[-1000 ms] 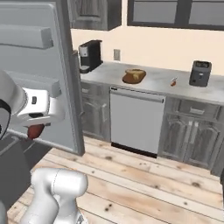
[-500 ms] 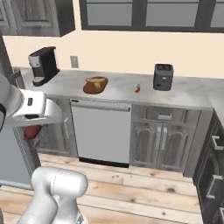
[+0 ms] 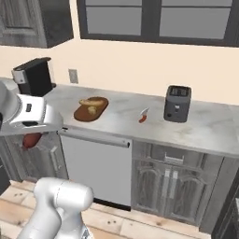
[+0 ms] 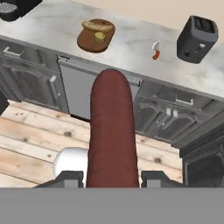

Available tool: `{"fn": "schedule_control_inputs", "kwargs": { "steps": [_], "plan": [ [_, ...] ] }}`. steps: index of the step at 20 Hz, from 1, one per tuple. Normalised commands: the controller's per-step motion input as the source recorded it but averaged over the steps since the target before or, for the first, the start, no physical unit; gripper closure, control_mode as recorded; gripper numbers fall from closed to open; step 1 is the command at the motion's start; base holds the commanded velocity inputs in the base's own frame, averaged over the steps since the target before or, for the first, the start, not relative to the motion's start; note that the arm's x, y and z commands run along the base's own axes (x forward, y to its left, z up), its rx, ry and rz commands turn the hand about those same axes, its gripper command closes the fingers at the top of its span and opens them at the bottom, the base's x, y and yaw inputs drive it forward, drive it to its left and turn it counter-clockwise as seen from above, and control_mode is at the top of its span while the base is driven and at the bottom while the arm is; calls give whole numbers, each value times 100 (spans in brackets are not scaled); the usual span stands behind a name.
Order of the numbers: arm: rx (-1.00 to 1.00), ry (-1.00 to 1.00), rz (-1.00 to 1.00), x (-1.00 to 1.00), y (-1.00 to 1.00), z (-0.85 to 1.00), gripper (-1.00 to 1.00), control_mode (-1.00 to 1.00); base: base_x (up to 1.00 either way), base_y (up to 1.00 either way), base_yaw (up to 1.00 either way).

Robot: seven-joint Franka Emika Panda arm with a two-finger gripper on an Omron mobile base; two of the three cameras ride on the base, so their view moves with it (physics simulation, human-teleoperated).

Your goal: Retrieve the sausage and cheese from the fridge and place them on the cutting board on the counter.

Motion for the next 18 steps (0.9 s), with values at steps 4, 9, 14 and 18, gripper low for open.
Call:
{"fn": "schedule_control_inputs", "kwargs": {
  "steps": [4,9,14,18],
  "plan": [
    [0,0,0,0,0,0,100,100,100,-37,40],
    [0,0,0,0,0,0,100,100,55,22,13],
    [0,0,0,0,0,0,100,100,-13,91,-2],
    [0,0,0,0,0,0,100,100,27,97,-22]
  ]
}}
